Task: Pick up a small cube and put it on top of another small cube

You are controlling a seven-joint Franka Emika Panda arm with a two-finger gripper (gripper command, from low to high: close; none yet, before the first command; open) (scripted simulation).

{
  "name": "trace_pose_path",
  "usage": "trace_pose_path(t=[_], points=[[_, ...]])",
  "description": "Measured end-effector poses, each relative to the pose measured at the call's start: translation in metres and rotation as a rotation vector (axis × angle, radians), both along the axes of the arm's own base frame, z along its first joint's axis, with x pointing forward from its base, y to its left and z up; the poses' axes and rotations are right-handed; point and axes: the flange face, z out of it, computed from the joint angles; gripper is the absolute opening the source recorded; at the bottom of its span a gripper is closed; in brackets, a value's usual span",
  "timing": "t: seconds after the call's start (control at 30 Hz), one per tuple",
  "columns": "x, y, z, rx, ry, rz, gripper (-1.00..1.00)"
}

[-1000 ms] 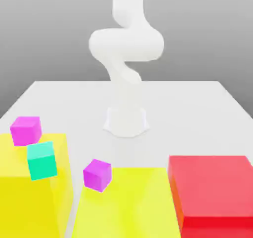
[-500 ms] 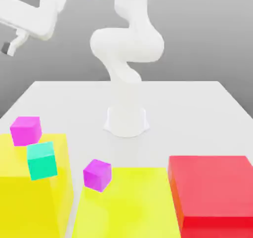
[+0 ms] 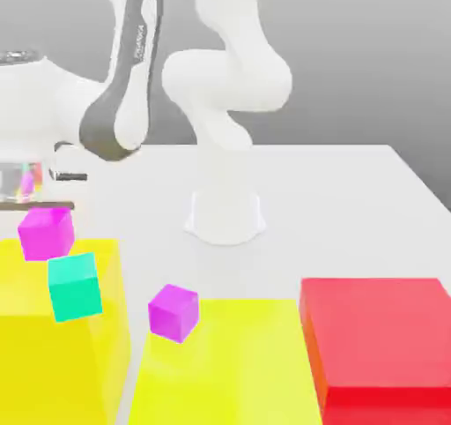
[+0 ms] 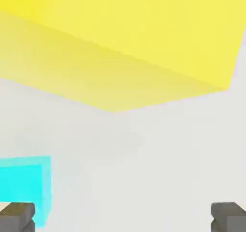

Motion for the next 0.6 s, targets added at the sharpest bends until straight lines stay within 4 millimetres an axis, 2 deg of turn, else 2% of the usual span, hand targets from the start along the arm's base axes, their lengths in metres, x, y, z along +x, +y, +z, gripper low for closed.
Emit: trace_pose_path(t=[0.07, 0.27, 0.3, 0.5, 0.6], points=[[-0.001, 0.01, -0.017, 0.02, 0.01, 0.011, 0.0], [-0.005, 0.011, -0.063, 0.024, 0.016, 0.006, 0.0], [-0.006, 0.011, -0.071, 0.024, 0.018, 0.007, -1.0], [-0.006, 0.012, -0.075, 0.027, 0.02, 0.008, -1.0], [-0.004, 0.011, -0.061, 0.027, 0.015, 0.006, -1.0]])
